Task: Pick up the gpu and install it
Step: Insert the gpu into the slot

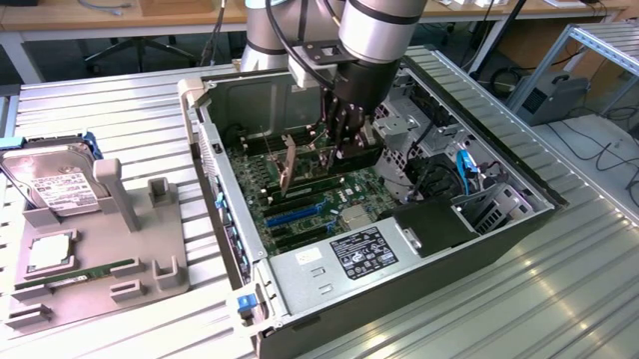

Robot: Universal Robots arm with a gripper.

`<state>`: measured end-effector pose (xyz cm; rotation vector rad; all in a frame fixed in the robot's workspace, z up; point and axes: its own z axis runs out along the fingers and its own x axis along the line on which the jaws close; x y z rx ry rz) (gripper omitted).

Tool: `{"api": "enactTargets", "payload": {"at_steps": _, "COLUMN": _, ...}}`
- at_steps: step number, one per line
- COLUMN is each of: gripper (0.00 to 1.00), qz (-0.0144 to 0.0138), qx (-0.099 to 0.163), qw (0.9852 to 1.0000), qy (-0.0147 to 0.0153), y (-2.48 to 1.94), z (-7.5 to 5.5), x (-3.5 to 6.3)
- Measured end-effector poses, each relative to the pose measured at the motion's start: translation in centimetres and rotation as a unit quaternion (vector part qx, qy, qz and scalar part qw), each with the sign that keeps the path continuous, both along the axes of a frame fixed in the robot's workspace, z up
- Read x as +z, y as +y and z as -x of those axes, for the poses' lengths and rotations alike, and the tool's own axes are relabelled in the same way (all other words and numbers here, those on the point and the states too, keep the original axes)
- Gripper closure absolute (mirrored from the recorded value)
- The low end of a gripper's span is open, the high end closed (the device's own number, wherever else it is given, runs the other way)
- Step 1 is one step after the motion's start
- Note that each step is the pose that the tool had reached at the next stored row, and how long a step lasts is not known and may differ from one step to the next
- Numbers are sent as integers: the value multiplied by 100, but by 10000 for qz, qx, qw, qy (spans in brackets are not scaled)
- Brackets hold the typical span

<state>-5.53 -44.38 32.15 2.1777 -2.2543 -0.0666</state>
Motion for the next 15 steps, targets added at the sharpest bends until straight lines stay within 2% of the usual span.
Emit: {"api": "enactTargets", "payload": {"at_steps": 15, "gripper": 73, "qz": 0, "qx": 0, "qw": 10000, "qy": 0, "y": -25, "z": 4, "x": -21}}
